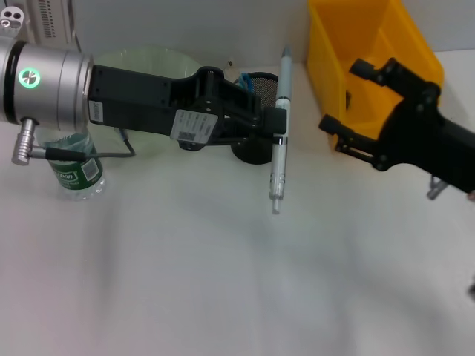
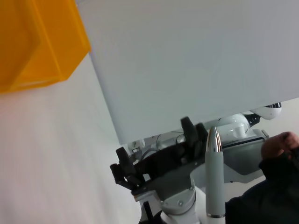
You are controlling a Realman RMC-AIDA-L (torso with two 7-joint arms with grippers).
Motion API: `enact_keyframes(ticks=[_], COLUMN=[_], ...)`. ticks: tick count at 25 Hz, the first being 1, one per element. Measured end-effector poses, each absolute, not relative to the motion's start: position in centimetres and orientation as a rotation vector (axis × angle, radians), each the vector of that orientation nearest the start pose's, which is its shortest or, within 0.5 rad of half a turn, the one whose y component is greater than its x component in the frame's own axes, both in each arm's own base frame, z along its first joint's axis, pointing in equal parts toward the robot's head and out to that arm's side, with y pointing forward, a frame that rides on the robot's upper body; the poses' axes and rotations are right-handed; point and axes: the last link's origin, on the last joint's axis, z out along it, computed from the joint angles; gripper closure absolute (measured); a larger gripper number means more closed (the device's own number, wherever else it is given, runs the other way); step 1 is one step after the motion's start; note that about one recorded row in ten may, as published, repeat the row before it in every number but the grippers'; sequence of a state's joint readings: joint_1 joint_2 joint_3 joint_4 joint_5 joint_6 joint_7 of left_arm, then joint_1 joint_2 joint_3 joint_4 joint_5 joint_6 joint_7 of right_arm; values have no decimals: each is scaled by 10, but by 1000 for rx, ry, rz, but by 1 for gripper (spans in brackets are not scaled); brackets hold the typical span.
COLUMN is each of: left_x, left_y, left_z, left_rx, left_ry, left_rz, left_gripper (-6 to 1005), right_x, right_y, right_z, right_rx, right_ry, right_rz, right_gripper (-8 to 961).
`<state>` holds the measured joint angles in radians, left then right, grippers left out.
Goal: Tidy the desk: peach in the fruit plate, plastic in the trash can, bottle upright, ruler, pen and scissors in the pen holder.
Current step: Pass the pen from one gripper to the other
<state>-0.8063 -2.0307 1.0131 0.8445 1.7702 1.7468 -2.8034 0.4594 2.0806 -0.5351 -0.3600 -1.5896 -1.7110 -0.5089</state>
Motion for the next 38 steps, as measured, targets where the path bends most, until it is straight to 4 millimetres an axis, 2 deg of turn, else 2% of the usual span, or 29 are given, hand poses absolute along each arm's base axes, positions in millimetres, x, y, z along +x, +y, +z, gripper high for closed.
enact_keyframes(ticks=[11,17,38], left_x=[-111,-118,-121], left_y=[357,356,350], left_z=[14,18,12], left_rx=[-2838,-2831,-2869], left_ry=[-2063,-2069,-2103], left_rz=[-489,-452,-284], left_gripper=[872,872,872], right_x=[244,236,227], right_y=[298,287,272], right_z=[-2,-9,-22], right_rx=[-1529,-1463,-1420], right_ry=[-1273,-1351,-1430], right_rz=[417,461,544], right_gripper=[168,169,183])
